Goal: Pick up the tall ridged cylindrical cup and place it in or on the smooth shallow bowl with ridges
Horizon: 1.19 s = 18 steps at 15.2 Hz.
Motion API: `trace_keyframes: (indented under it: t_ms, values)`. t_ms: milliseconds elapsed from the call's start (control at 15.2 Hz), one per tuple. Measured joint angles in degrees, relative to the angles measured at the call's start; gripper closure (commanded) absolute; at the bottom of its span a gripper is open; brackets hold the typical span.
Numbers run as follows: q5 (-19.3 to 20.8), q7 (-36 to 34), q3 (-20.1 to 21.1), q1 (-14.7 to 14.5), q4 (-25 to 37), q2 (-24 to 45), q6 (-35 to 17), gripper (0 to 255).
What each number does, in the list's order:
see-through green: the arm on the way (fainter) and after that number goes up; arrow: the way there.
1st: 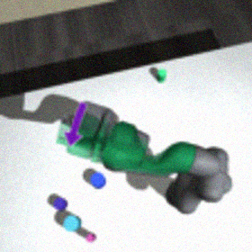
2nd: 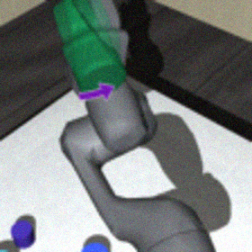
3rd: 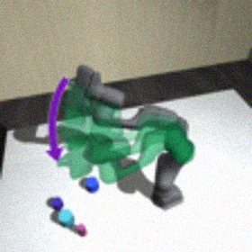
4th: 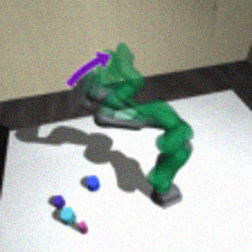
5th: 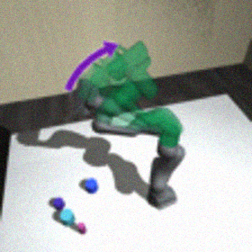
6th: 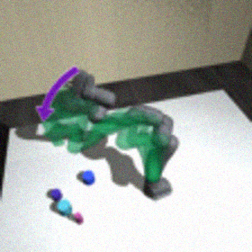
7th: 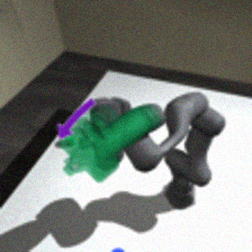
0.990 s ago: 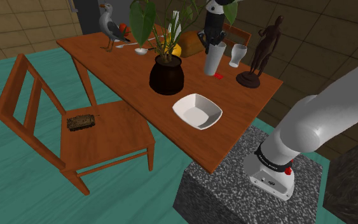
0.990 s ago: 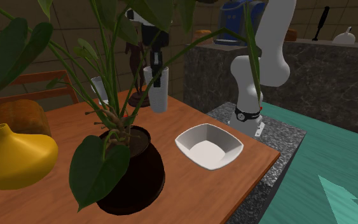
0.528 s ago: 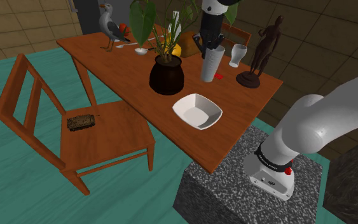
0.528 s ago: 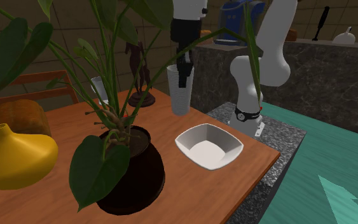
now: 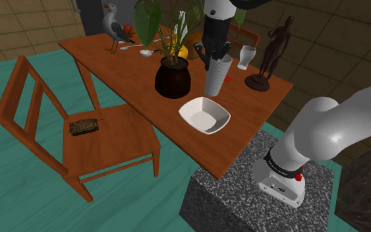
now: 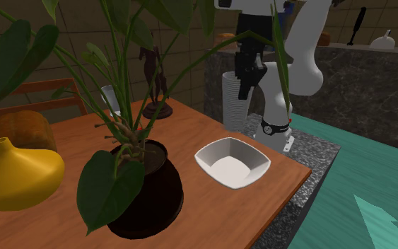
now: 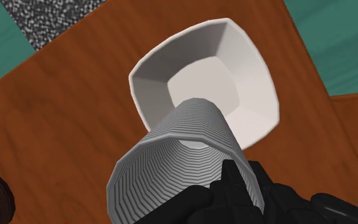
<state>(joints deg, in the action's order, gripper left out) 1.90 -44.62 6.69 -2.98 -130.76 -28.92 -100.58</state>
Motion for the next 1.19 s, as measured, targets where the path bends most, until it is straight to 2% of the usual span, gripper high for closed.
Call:
trace_keyframes:
  t_ms: [1188]
  values:
    - [-0.3, -1.8, 1.1, -0.4, -12.0, 1.6, -13.5, 255]
